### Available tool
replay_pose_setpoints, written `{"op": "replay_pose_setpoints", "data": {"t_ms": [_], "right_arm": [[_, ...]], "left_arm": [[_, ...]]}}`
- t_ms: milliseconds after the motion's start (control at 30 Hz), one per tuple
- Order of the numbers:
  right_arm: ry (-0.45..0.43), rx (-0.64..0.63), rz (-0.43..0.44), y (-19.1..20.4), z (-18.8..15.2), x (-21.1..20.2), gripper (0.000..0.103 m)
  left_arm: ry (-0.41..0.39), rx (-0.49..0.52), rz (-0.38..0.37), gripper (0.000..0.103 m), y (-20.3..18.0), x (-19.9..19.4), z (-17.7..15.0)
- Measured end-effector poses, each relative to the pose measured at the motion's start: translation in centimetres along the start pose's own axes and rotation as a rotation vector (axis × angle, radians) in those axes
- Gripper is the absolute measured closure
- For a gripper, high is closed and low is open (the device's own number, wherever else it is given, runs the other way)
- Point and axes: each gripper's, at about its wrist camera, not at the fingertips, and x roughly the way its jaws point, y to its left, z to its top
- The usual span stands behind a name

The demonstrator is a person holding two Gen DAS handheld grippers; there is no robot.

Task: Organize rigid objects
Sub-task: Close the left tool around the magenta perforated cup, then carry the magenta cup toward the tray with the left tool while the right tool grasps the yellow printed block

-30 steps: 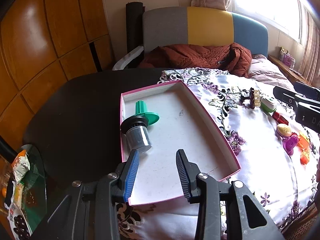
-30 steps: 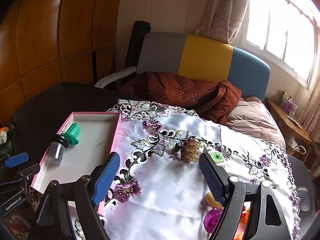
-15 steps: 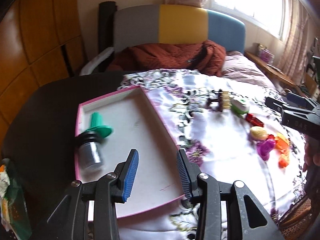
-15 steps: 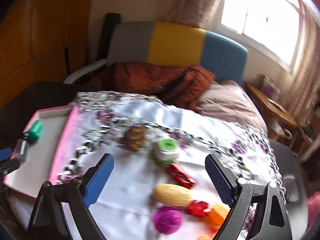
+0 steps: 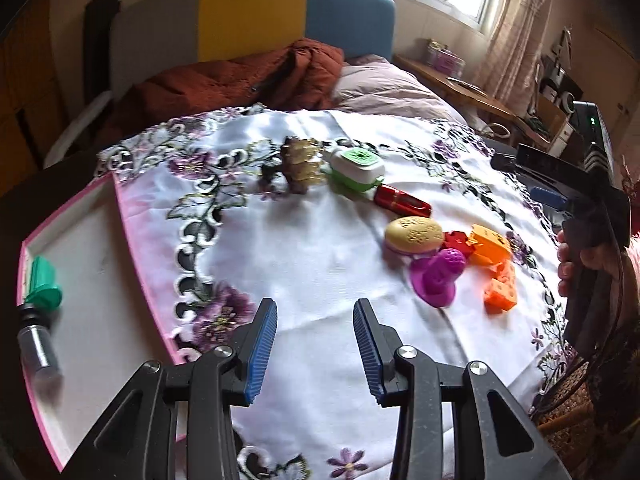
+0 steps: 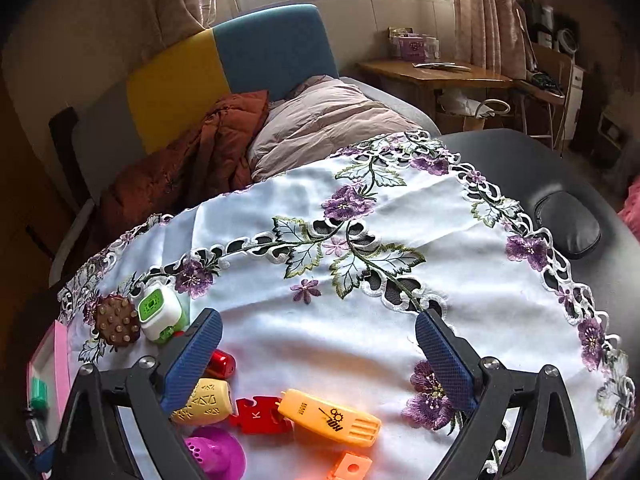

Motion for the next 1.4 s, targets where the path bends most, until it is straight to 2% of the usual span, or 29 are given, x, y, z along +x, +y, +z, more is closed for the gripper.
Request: {"op": "replay_pose_setpoints", "data": {"t_ms": [133, 333, 467, 600, 667, 767, 1033, 1167, 1300, 1400], "right_arm": [[-0.004, 0.008, 0.008, 0.1, 0.0, -0.1, 0.005], [-0.011, 0.063, 0.03, -0.9, 0.4, -0.4, 0.004], [0.0, 0.095, 0.044, -1.5, 0.6, -0.1, 0.004], [-0.005, 0.105, 0.043, -1.7, 0.7, -0.2, 0.004], [-0.002, 0.109, 0.041, -1.9, 0.7, -0.1, 0.004], [0.011, 0.11, 0.034, -2.0, 0.7, 0.3, 0.004], [0.12, 0.093, 0.04, -1.8, 0.0, 2.4, 0.004], [0.182, 0.044, 0.048, -0.9, -0.8, 3.4, 0.004], [0.27, 0.004, 0.097, -0.1, -1.6, 4.3, 0.013], [0.343, -0.073, 0.117, 0.8, -2.0, 4.5, 0.024]], "left_arm": [[0.022, 0.077, -0.087, 0.063, -3.3, 1.7, 0.6], [0.041, 0.166, -0.15, 0.063, -7.8, 4.4, 1.7], [0.053, 0.203, -0.143, 0.061, -9.8, 6.0, 2.2], [0.069, 0.221, -0.106, 0.061, -10.8, 8.4, 2.8], [0.095, 0.203, -0.124, 0.07, -10.6, 9.6, 2.9], [0.056, 0.162, -0.146, 0.07, -9.5, 8.8, 2.4], [0.033, 0.084, -0.099, 0.07, -4.9, 5.6, 0.0], [0.013, 0.064, -0.076, 0.07, -3.3, 4.0, -1.2], [-0.008, 0.053, -0.068, 0.07, -2.1, 2.3, -2.0], [-0.027, 0.054, -0.07, 0.07, -1.4, 1.0, -2.4]]}}
